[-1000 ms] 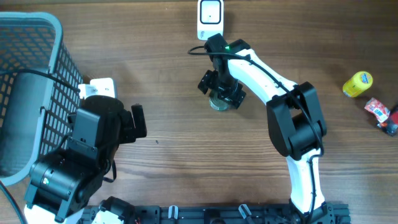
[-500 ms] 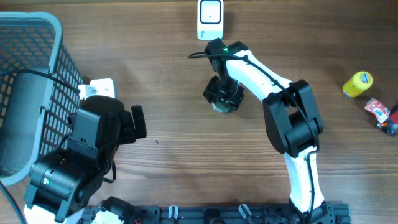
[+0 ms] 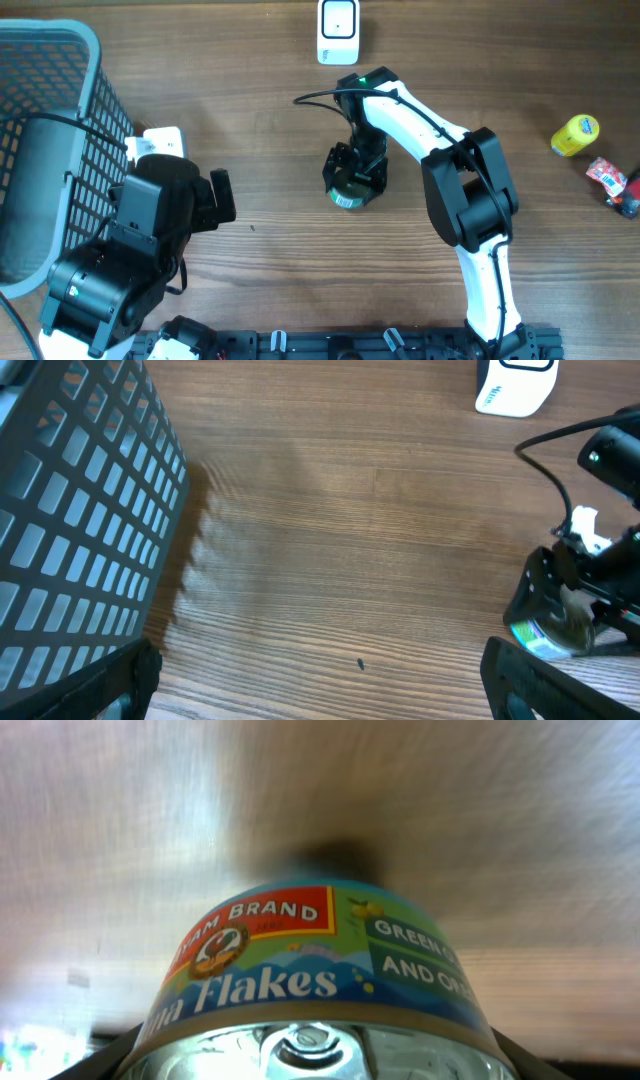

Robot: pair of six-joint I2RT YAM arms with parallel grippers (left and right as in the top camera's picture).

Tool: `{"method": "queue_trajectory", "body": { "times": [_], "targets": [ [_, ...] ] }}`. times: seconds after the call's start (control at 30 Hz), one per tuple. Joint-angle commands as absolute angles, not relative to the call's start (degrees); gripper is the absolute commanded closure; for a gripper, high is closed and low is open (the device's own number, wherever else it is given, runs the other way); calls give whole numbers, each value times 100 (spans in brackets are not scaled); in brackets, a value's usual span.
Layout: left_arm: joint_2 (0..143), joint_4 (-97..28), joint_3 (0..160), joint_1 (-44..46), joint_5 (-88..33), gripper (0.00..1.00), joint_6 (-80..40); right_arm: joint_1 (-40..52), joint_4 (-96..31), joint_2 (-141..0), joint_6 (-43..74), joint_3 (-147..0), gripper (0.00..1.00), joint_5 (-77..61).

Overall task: Scan the item barcode
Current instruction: 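Lift the tuna tin with the right gripper toward the scanner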

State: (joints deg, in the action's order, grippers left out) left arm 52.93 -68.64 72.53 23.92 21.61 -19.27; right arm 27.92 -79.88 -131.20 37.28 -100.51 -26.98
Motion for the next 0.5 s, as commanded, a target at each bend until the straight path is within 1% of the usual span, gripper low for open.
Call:
{"method": "queue_trajectory", "body": {
  "times": [0.0, 0.17, 0.2, 0.3, 0.47],
  "targets": [
    [5266, -6866, 7231, 2362, 2213, 0, -2040, 2768, -8431, -13233, 3059, -10084, 36, -3573],
    [5404, -6864, 7225, 2362, 2213, 0, -2043, 2768, -9223, -13233, 2591, -10084, 36, -3747],
    [5439, -6862, 7225, 2362, 2213, 0, -2043, 2768, -9236, -13233, 2499, -10082, 37, -3824],
    [5596, -6864, 7225, 2362, 2211, 0, -2043, 2768, -9236, -13231, 2438, -10082, 38, -4128],
    [5876, -6860, 7225, 2362, 2215, 0, -2043, 2768, -9236, -13231, 2418, -10082, 38, -4125]
  ]
}}
